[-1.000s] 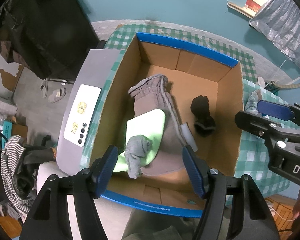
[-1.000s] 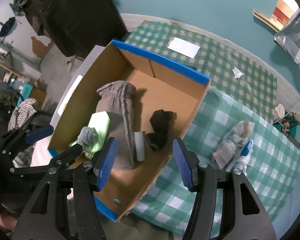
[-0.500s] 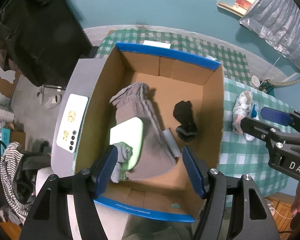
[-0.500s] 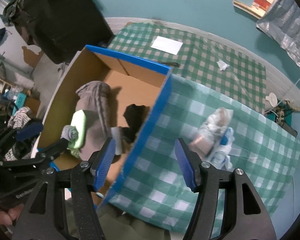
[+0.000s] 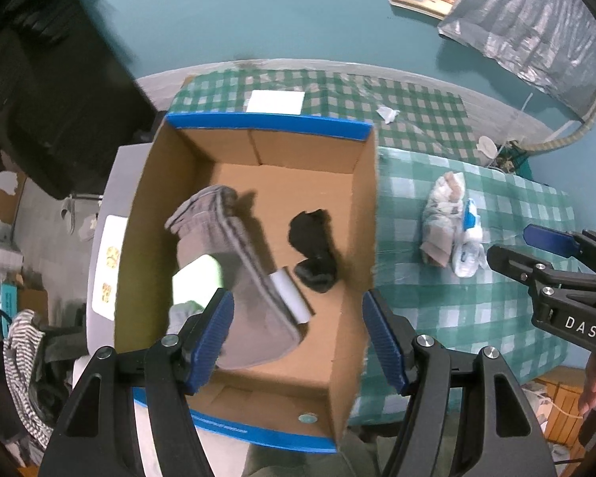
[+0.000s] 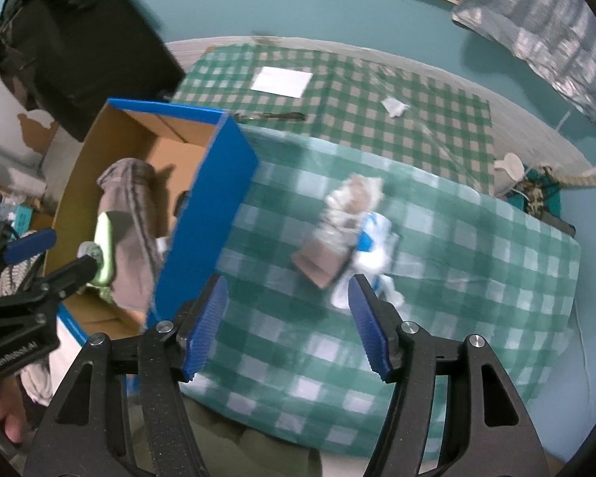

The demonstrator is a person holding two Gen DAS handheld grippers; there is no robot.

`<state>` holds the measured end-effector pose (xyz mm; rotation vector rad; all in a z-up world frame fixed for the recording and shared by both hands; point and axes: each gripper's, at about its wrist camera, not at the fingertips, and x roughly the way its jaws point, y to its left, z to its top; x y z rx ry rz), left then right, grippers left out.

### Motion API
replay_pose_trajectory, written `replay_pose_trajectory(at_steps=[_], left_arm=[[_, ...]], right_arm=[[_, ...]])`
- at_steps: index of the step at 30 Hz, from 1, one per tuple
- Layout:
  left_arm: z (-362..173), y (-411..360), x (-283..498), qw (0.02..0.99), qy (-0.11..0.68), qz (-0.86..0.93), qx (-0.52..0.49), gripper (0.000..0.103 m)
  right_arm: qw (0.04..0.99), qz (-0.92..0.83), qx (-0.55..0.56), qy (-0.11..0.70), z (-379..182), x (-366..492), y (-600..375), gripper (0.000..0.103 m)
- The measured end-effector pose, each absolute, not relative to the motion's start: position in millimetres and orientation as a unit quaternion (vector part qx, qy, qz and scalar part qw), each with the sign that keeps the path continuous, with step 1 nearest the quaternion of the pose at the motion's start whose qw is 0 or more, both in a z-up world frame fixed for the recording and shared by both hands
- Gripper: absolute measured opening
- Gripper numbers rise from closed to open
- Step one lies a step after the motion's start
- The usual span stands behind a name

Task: Organize soft objects
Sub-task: 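Move both grippers back over the table toward the two plastic bags, then grasp the white-and-blue bag with the right gripper while the left grasps the pink-white bundle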

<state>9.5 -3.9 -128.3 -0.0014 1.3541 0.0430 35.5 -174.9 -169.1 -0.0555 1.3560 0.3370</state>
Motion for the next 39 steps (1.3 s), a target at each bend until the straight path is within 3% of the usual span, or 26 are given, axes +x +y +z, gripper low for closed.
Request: replay_pose_trajectory(at_steps=[24, 39], left_arm=[[-166.1, -106.7, 33.2, 0.766, 0.636, -0.040, 0.086, 0.069], [-209.0, -118.1, 62.6, 0.755, 0.649, -0.027, 0.090, 0.069]], right_arm=[[0.757, 0.115, 0.006, 0.643, -206.9, 46.6, -250.6, 0.064], [0.740, 0.118, 0.012, 0.663, -247.8, 70.7, -240.9, 0.064]])
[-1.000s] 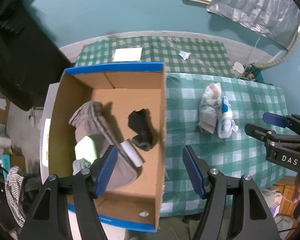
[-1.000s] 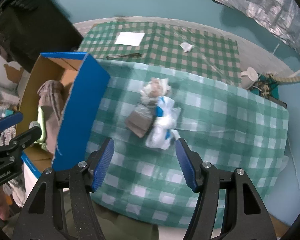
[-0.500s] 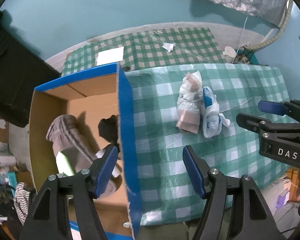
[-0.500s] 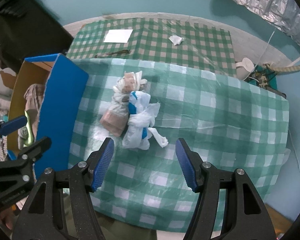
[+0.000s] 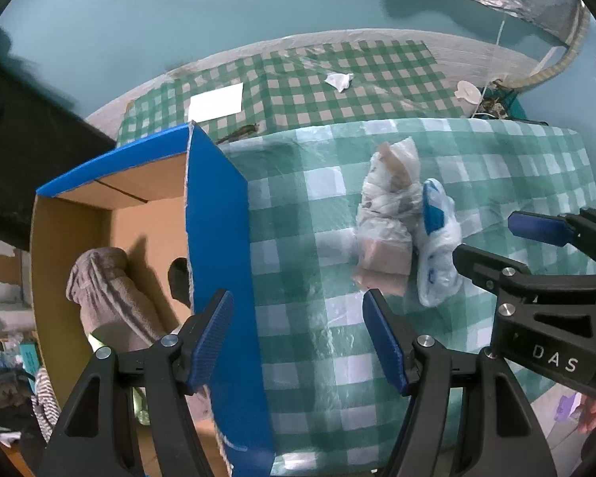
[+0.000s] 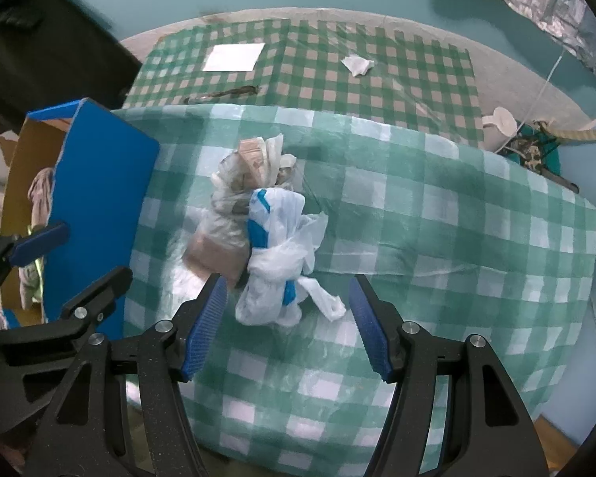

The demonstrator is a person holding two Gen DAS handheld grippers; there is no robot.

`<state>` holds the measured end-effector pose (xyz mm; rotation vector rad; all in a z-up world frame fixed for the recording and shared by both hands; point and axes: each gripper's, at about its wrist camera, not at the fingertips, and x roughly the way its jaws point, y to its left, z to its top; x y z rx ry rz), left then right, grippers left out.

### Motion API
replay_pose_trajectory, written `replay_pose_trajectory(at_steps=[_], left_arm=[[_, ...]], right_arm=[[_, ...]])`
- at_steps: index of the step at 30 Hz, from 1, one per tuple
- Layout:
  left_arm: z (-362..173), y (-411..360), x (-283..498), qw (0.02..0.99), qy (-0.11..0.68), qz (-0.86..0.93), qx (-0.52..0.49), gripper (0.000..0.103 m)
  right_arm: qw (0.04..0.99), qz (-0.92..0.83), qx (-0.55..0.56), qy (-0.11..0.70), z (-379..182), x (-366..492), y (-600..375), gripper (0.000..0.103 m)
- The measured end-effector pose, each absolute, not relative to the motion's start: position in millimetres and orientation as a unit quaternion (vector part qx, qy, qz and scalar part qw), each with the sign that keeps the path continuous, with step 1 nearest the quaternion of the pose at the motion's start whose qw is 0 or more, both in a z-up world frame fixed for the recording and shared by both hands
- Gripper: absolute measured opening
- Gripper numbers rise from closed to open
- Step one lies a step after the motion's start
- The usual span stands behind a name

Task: Organize soft objects
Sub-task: 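Grasp the white-and-blue bag with the right gripper while the left grasps the pink-white bundle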

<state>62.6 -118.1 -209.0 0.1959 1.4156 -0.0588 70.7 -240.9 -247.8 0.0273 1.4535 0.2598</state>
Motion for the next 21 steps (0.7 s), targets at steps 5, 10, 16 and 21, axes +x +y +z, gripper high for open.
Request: replay_pose_trajectory(at_steps=[5, 10, 16, 21], left_arm=[[-219.1, -118.8, 66.9, 0.750, 0.655, -0.023, 0.085, 0.069], [-227.0, -125.2, 69.9, 0.746, 0.659, -0.021, 0.098, 0.069], [-235.3, -132.9, 72.5, 0.739, 0.663, -0.027, 0.116, 0.069], [-240.7, -136.3, 76.8, 0.734, 0.668, -0.034, 0.114, 0.069]], right_arm=[[0.730, 0.112, 0.029, 0.674, -264.7, 82.1, -242.5, 0.064], [0.719, 0.109, 0.028, 0.686, -283.0, 87.7, -237.4, 0.064], [0.713, 0.099, 0.013, 0.694, -295.7, 88.7, -238.2, 0.064], [0.715, 0.088, -0.001, 0.694, -297.5, 86.6, -250.8, 0.063]])
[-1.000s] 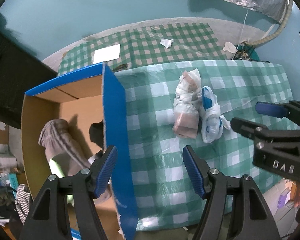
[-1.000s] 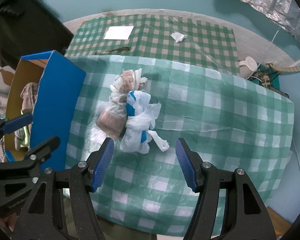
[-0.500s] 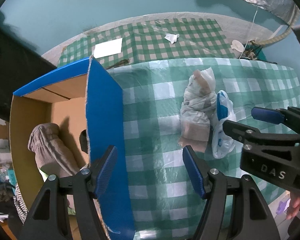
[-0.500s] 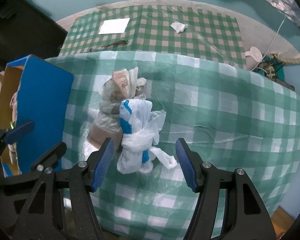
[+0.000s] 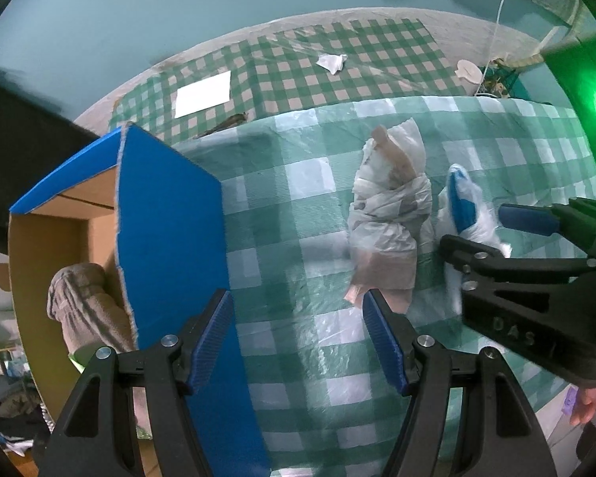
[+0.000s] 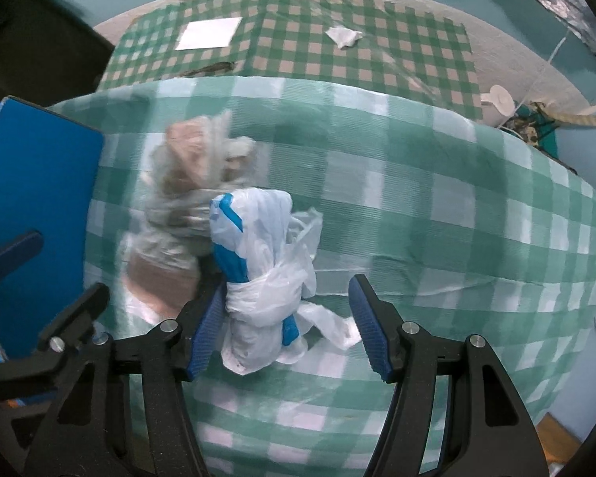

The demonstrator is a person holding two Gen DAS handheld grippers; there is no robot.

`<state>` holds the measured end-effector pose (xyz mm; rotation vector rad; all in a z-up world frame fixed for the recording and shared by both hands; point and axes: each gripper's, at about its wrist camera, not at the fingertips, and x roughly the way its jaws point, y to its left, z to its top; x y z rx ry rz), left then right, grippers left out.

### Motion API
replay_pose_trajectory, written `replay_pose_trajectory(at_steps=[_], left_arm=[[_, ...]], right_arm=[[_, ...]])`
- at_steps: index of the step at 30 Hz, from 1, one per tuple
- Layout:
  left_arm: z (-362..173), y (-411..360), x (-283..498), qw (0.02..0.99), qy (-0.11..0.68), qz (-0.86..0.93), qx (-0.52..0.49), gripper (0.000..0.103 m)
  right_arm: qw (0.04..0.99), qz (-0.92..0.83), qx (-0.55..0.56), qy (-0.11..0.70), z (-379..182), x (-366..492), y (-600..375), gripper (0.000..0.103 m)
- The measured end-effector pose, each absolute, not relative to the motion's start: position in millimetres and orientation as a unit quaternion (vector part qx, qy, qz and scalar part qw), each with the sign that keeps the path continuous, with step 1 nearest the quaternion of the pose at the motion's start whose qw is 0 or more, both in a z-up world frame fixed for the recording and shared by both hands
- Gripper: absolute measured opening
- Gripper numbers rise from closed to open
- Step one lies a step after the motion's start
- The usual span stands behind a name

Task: Organize soft objects
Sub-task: 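Grasp the white-and-blue bag with the right gripper while the left grasps the pink-white bundle, then carry the white-and-blue bag to the box with the right gripper while the left carries the bundle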

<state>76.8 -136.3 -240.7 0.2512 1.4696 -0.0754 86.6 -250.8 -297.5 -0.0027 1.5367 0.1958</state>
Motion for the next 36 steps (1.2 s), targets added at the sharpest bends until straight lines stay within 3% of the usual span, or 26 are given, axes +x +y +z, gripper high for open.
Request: replay_pose_trajectory(at_steps=[13, 36], left_arm=[[-244.6, -148.9, 104.2, 0.730, 0.677, -0.061, 0.074, 0.079], [-291.5, -184.4, 127.8, 0.693, 0.707, -0.084, 0.113, 0.080]], right_arm=[[0.717, 0.069, 0.014, 0.694, -300.2, 74.3, -291.8, 0.063], [0.733, 0.083, -0.055, 0.673, -300.3, 74.2, -279.9, 0.064]])
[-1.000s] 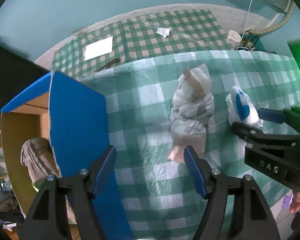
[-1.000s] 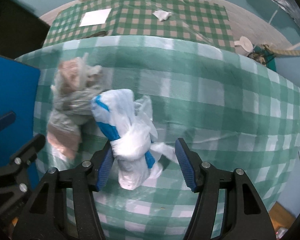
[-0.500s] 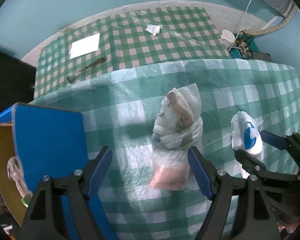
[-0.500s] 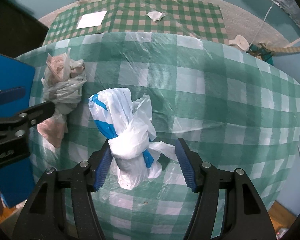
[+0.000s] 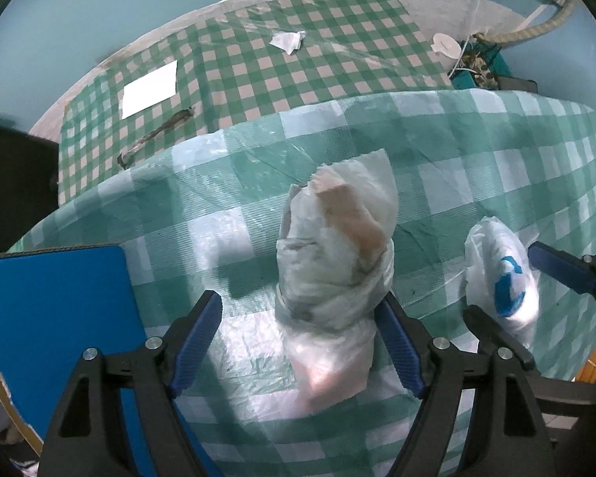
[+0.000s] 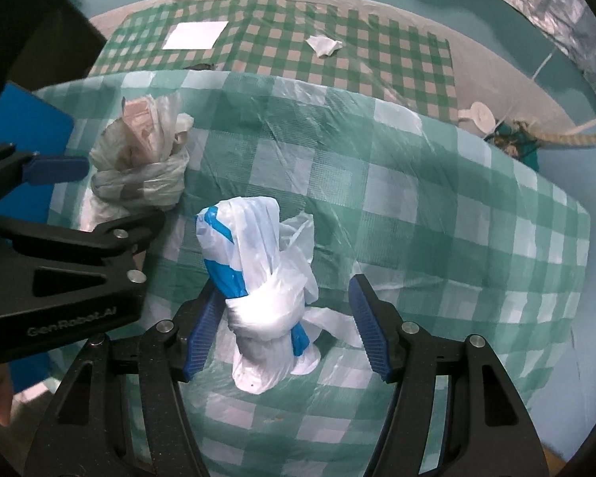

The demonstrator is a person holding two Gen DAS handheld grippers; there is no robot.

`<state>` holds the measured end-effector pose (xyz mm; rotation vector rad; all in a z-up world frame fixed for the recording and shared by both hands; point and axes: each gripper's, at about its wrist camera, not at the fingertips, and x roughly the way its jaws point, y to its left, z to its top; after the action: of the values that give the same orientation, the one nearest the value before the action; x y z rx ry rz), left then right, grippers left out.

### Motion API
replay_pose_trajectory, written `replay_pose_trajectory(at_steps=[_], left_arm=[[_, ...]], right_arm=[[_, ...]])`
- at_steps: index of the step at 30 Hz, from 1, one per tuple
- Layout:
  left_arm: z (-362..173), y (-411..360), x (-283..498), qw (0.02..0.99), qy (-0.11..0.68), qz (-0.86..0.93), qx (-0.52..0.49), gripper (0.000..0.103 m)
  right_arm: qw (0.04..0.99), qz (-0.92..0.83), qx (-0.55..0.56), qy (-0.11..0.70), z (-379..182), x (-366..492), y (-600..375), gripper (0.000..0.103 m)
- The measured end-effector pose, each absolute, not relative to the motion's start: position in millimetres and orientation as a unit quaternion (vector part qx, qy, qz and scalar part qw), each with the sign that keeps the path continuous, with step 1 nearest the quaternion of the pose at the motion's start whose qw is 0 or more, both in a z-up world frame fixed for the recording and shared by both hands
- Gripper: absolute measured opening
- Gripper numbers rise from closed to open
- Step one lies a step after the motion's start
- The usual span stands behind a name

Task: Organize soft objects
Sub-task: 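Carry the white-and-blue bag to the box with the right gripper while the left carries the bundle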

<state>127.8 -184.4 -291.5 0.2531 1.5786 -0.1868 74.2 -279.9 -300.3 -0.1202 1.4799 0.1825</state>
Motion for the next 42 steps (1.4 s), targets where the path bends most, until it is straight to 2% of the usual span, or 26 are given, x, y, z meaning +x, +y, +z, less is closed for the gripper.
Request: replay_pose_trajectory(at_steps=[4, 5, 7, 8, 9, 10, 12, 18, 42], left_arm=[[-293.5, -185.4, 127.4, 0.699, 0.700, -0.079, 0.123, 0.077], [-293.7, -184.6, 126.8, 0.701, 0.698, -0.077, 0.125, 0.069], [-294.3, -182.8, 125.4, 0.701, 0.697, -0.079, 0.124, 0.059], [-292.9, -181.0, 124.3, 0.704, 0.695, -0.083, 0.119, 0.050], [-291.6, -180.3, 123.2, 0.706, 0.693, -0.084, 0.120, 0.049], [-290.5, -180.1, 122.1, 0.707, 0.691, -0.083, 0.126, 0.048], [-289.7, -179.0, 120.0, 0.710, 0.686, -0.081, 0.134, 0.046], [-277.2, -166.1, 110.7, 0.723, 0.674, -0.080, 0.129, 0.045], [-171.0, -119.1, 68.3, 0.782, 0.614, -0.073, 0.081, 0.045]], right_arm=[[0.734, 0.081, -0.065, 0.671, -304.9, 74.4, -277.5, 0.064], [0.735, 0.079, -0.067, 0.670, -306.2, 74.1, -277.5, 0.064], [0.735, 0.076, -0.067, 0.670, -309.2, 74.1, -278.5, 0.063], [0.734, 0.075, -0.067, 0.672, -311.1, 73.9, -278.7, 0.059], [0.732, 0.075, -0.066, 0.674, -312.9, 74.2, -279.3, 0.048], [0.730, 0.075, -0.067, 0.676, -314.5, 74.0, -279.7, 0.047], [0.734, 0.078, -0.069, 0.671, -312.5, 73.6, -279.3, 0.038], [0.737, 0.085, -0.064, 0.668, -303.2, 70.9, -278.3, 0.032], [0.765, 0.115, -0.053, 0.632, -212.2, 55.9, -248.0, 0.031]])
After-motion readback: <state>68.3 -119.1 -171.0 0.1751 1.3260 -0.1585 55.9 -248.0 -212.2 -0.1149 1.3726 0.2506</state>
